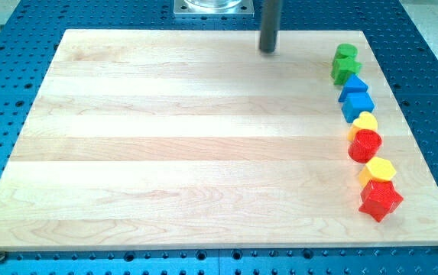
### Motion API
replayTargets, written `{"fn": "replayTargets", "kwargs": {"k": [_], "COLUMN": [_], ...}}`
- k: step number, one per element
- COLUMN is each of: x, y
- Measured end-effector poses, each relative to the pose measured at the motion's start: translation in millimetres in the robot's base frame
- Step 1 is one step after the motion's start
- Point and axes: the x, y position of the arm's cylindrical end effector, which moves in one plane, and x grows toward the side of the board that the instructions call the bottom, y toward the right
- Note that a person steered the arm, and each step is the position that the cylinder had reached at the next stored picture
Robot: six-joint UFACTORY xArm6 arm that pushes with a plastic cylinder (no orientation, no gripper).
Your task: Slightly move the green blocks upwards
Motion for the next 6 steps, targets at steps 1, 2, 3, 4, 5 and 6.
{"fn": "replayTargets", "kwargs": {"k": [1,2,3,4,5,6], "x": [-12,32,99,136,137,136], "y": [96,178,187,145,98,69]}}
